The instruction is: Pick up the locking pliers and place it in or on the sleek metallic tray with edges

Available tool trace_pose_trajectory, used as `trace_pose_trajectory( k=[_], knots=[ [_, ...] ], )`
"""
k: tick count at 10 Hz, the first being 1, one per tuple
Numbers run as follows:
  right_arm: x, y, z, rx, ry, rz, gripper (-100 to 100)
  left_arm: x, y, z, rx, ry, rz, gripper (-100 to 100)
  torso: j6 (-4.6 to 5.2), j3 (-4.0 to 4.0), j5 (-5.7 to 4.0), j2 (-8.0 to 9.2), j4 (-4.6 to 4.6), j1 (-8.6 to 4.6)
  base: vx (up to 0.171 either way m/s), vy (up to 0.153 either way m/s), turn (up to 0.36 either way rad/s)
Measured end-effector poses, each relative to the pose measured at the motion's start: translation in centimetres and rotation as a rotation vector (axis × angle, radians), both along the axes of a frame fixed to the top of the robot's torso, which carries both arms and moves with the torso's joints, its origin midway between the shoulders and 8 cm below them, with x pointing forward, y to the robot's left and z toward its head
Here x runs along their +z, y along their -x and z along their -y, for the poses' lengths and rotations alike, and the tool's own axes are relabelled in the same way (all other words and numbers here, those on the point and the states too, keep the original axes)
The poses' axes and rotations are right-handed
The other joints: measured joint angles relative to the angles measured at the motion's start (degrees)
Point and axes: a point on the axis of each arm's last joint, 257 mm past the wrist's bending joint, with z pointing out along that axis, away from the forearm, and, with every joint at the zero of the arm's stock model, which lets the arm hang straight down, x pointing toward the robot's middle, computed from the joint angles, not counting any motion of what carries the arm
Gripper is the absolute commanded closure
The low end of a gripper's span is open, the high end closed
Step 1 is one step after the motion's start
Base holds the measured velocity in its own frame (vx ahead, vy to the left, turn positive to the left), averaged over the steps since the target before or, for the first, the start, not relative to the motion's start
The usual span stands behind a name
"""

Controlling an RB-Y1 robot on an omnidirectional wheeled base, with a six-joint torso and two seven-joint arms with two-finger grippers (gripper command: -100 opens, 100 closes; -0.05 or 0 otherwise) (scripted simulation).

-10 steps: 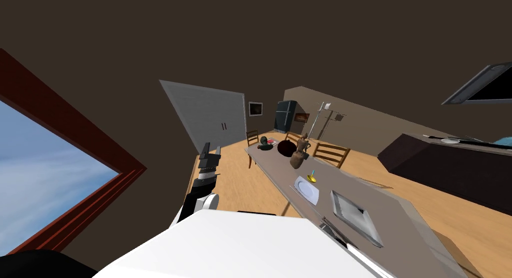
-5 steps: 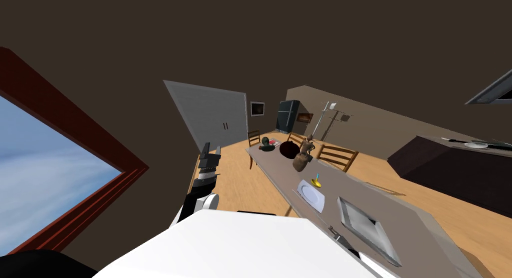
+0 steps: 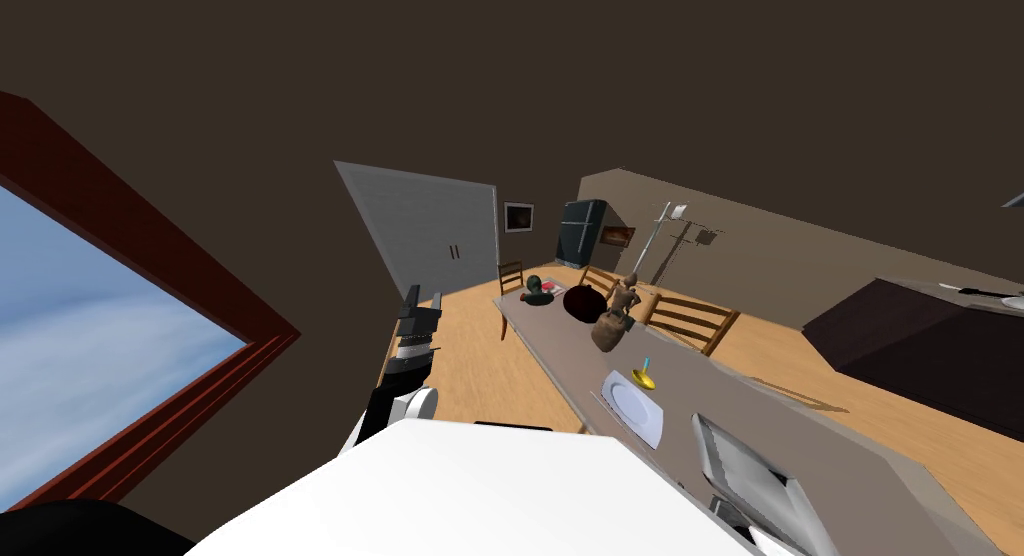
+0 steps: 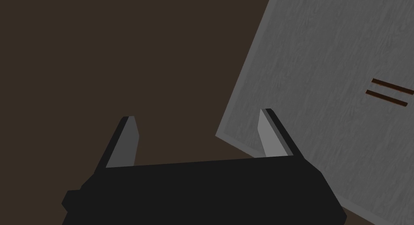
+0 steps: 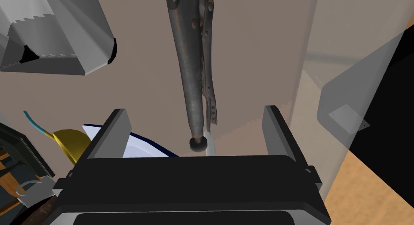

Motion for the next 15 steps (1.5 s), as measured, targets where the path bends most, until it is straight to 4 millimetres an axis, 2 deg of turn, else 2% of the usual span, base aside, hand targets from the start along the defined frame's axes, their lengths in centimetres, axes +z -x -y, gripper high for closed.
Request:
trace_pose_trajectory(
  k=[1, 12, 15],
  knots=[
    [0.0, 0.0, 0.0, 0.0, -0.001, 0.001, -100, 0.0, 0.0, 0.0, 0.0, 0.0, 0.0, 0, 0.0, 0.06, 0.01, 0.09, 0.02, 0.04, -0.009, -0.02, -0.006],
    [-1.7, -2.7, -3.6, -0.009, -0.021, 0.004, -100, 0.0, 0.0, 0.0, 0.0, 0.0, 0.0, 0, 0.0, 0.12, -0.01, 0.2, 0.05, -0.08, -0.014, -0.031, -0.001],
    [-2.0, -3.0, -4.0, -0.006, -0.019, -0.001, -100, 0.0, 0.0, 0.0, 0.0, 0.0, 0.0, 0, 0.02, 0.13, 0.0, 0.22, 0.05, -0.03, -0.017, -0.028, -0.004]
  ],
)
